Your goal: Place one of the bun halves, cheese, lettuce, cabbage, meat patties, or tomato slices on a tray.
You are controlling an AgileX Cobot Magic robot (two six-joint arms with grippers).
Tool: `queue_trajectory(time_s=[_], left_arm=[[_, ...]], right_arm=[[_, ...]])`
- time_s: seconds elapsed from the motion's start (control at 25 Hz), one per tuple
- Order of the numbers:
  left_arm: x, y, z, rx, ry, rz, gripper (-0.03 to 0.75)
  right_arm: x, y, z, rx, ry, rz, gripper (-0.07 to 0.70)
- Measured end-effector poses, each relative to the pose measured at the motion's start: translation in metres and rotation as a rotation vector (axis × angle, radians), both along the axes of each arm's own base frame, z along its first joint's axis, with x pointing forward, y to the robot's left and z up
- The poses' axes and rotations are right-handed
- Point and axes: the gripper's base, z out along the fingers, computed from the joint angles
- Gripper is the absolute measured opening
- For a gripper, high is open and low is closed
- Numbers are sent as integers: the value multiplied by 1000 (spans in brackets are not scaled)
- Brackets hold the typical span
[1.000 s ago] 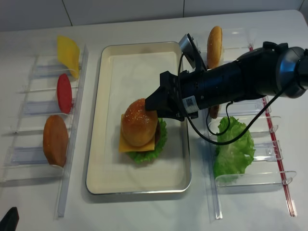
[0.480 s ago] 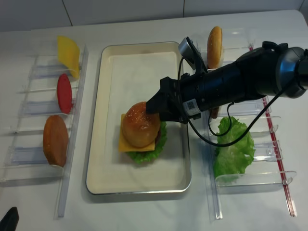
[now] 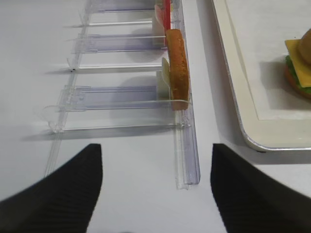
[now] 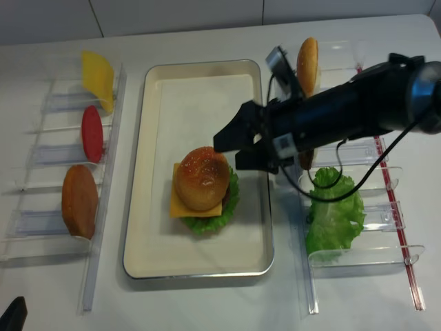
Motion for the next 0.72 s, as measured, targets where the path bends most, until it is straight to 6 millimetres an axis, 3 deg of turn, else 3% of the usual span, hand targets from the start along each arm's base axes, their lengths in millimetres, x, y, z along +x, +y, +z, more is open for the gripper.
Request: queue_trajectory(time_s=[0.24, 0.48, 0.72], left_arm=[[0, 0, 0, 0, 0, 0, 472], [0, 0, 0, 0, 0, 0, 472], [0, 0, 0, 0, 0, 0, 472]], right_arm=[[-4, -6, 23, 48, -55, 37, 517], [3, -3, 69, -19, -188, 205, 517], [29, -10, 129, -316, -330, 273, 517]])
